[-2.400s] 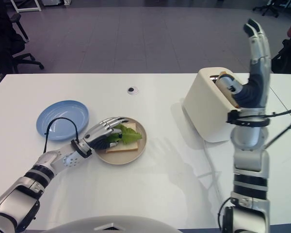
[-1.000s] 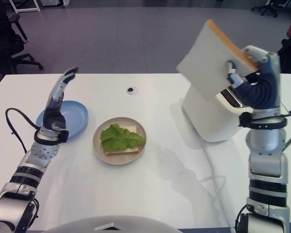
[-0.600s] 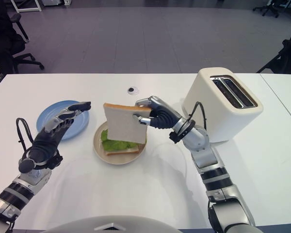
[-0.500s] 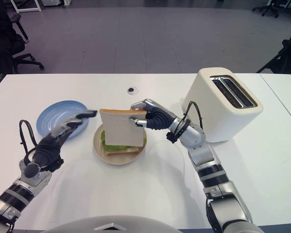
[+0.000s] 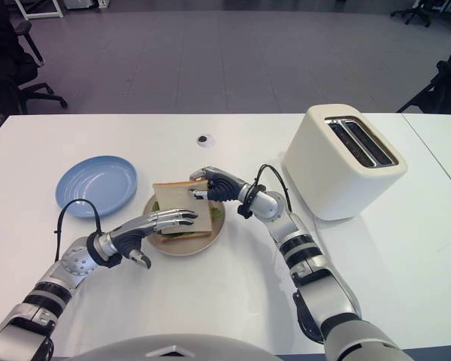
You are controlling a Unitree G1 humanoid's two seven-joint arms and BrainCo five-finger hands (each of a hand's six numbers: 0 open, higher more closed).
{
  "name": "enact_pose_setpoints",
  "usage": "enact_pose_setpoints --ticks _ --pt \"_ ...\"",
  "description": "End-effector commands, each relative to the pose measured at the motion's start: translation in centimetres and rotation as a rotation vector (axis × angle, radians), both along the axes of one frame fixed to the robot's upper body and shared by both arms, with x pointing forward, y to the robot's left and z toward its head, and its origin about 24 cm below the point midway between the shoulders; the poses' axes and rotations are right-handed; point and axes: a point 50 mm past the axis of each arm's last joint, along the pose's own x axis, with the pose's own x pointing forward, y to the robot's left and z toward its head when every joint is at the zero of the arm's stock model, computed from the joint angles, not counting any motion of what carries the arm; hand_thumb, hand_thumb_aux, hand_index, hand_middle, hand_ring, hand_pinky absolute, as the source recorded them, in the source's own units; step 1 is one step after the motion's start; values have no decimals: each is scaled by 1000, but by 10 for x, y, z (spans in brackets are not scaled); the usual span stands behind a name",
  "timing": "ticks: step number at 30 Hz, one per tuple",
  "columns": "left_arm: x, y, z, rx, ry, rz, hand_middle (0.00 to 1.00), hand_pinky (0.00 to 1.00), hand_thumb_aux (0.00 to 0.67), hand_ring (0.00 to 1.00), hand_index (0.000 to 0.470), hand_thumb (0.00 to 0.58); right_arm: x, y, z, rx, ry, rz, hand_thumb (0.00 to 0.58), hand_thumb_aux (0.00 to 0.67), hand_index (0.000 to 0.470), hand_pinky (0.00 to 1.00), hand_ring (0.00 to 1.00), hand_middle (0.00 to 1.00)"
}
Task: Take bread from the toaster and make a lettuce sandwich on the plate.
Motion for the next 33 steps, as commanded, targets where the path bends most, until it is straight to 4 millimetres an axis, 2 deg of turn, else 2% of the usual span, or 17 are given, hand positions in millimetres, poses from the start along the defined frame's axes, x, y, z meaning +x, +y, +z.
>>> enact_pose_setpoints --ticks 1,2,3,4,5,9,12,15,17,19,24,25,26,27,28,29,33 --pt "-1 2 -19 135 66 17 0 0 0 0 0 0 -2 8 -25 -140 19 21 580 670 470 1000 1000 1000" --pt "-2 1 -21 148 69 11 0 0 0 0 0 0 -2 9 -29 -161 18 12 580 670 470 1000 1000 1000" --pt "-3 0 -23 159 71 5 0 0 0 0 0 0 -1 9 -33 -183 9 0 512 441 310 1000 1000 1000" --pt "-4 -1 -25 168 74 -2 0 0 0 0 0 0 0 9 -36 -201 -6 -16 100 60 42 1000 1000 1000" --pt "-5 -1 -26 174 75 -6 0 0 11 0 7 18 1 9 -37 -210 -18 -31 0 0 0 988 988 988" --pt "-6 -1 -29 192 81 -12 0 0 5 0 4 9 14 4 -21 -101 -75 -134 0 0 0 678 678 678" --pt "-8 -1 -31 199 83 -14 0 0 68 0 48 112 30 -10 2 71 -96 -284 0 0 0 416 416 416" --pt "-7 -1 -31 200 81 -14 0 0 131 0 92 205 43 -31 21 248 -101 -439 0 0 0 318 318 318" --pt "-4 -1 -25 155 62 6 0 0 13 0 9 23 47 -43 30 358 -104 -502 0 0 0 318 318 318" --pt "0 -1 -15 85 24 36 0 0 0 0 0 0 46 -49 37 445 -111 -503 0 0 0 310 310 310" --pt "21 7 38 -275 -176 185 0 0 8 0 6 14 22 -40 43 547 -119 -285 0 0 0 435 435 435" --pt "20 8 45 -327 -192 187 192 192 131 192 92 205 16 -38 44 550 -119 -238 100 60 42 565 565 565" --pt "19 10 50 -372 -200 181 502 502 357 502 251 454 10 -36 44 555 -118 -190 438 339 238 824 824 824" --pt "16 11 56 -420 -207 167 749 749 457 749 321 521 2 -34 45 563 -116 -131 493 410 288 988 988 988" --pt "14 12 61 -465 -207 148 1000 1000 636 1000 446 578 -5 -34 46 571 -108 -78 571 586 411 1000 1000 1000" --pt "8 13 66 -512 -196 110 1000 1000 670 1000 470 580 -14 -33 47 573 -95 -18 580 670 470 1000 1000 1000" --pt "-41 5 66 -495 -3 -243 1000 1000 670 1000 470 580 -65 -25 33 443 68 328 580 670 470 1000 1000 1000"
